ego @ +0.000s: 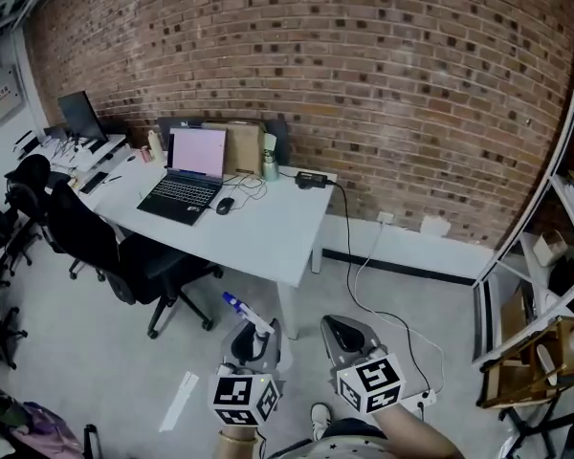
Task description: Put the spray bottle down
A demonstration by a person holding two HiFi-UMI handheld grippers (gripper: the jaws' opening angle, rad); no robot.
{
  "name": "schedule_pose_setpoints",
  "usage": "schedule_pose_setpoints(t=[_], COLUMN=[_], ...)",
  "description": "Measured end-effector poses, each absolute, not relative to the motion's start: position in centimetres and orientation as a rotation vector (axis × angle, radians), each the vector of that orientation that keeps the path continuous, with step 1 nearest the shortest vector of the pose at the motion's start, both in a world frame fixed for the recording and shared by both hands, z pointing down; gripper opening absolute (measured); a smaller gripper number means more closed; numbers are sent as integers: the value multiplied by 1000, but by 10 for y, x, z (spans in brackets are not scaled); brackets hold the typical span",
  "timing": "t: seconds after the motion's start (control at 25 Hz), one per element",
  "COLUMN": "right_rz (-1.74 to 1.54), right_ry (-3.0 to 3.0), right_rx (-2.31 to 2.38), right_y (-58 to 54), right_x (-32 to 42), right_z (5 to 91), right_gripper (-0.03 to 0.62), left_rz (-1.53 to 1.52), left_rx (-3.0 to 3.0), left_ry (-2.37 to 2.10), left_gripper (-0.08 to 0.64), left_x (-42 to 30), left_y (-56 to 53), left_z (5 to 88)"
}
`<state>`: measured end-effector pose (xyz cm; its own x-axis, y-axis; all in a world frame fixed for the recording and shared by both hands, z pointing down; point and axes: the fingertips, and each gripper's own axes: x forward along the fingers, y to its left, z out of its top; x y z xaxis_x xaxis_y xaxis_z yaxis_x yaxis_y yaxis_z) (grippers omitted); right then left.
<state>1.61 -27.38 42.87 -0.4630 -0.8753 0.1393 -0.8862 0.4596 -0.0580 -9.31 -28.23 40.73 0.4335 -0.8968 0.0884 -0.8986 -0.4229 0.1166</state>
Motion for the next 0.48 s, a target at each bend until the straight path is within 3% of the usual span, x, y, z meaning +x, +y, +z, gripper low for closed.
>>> schedule_pose_setpoints(t=[0.48], right_rz=[241], right_ry=[-2619], right_rx=[1538], right_y=[-408], right_x=[36], right_z=[447], right_gripper=[-3], left_rz=[25], left_rx=[2493], left_ry=[-1679], left_gripper=[138], left_x=[-83], left_y=[-458], left_z=[419])
